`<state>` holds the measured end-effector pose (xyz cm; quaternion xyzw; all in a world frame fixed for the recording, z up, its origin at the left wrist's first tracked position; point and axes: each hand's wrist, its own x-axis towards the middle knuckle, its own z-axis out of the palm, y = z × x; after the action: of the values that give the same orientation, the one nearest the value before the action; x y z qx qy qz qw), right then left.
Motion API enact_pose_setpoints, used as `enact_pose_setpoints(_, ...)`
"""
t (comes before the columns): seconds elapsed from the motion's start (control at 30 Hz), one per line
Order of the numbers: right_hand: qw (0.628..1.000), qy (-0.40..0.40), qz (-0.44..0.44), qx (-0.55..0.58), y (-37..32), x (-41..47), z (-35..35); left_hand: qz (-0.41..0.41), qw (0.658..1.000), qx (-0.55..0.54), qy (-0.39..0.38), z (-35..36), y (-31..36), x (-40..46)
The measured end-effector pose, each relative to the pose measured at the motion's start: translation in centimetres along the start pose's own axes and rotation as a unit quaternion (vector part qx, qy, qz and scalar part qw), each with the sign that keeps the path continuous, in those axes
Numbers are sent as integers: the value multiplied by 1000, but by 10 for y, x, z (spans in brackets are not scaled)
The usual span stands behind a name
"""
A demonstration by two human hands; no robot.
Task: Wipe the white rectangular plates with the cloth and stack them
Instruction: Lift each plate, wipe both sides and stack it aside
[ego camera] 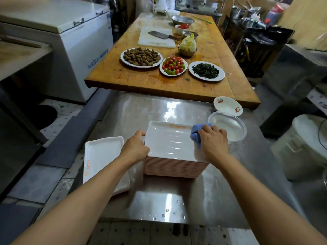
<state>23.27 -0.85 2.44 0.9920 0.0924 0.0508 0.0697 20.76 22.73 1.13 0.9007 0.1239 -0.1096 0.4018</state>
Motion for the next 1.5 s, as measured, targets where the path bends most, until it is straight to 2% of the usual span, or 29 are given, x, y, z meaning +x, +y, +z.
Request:
enact_pose_setpoints(0.1, 999, -16, -28, -4, -1, -18, -7, -2, 1000, 7, 4, 0, 3, -2)
enact_pose_setpoints(0.27, 994, -39, -77, 60, -4, -53, -6, -3, 1000, -15, 5, 1, 0, -2)
enact_pose_setpoints(0.4, 981, -70, -46, 172, -30, -61, -7, -5, 991, -129, -27, -2, -8, -1)
enact_pose_setpoints(0.57, 971, -70, -89, 211, -90, -53, -14, -10, 975, -214, -65, -7, -16, -1)
enact_pose_setpoints(0.7, 962, -81, -114, 234, -122, -39, -16, -12, 971, -225, -74, -9, -18, 2)
enact_pose_setpoints(0.9, 937, -86, -65, 331, -120, -14, -13, -2, 977, -206, -61, -6, -16, 2)
enact_pose_setpoints(1.0, 942, -86, -57, 319, -116, 6, -8, 0, 980, -190, -57, -4, -15, 2)
enact_pose_setpoints(1.1, 949, -53, -47, 306, -113, 21, -1, 8, 988, -148, -39, -1, -14, 3)
enact_pose_setpoints(1.2, 973, -52, -56, 217, -98, 23, 5, 5, 992, -122, -25, 0, -13, 4)
enact_pose_setpoints(1.37, 990, -10, 9, 137, -47, 7, 10, 11, 995, -100, -1, 4, -14, 4)
enact_pose_setpoints(1.5, 992, -20, 41, 115, -23, -10, 7, 5, 996, -91, 17, 8, -13, 4)
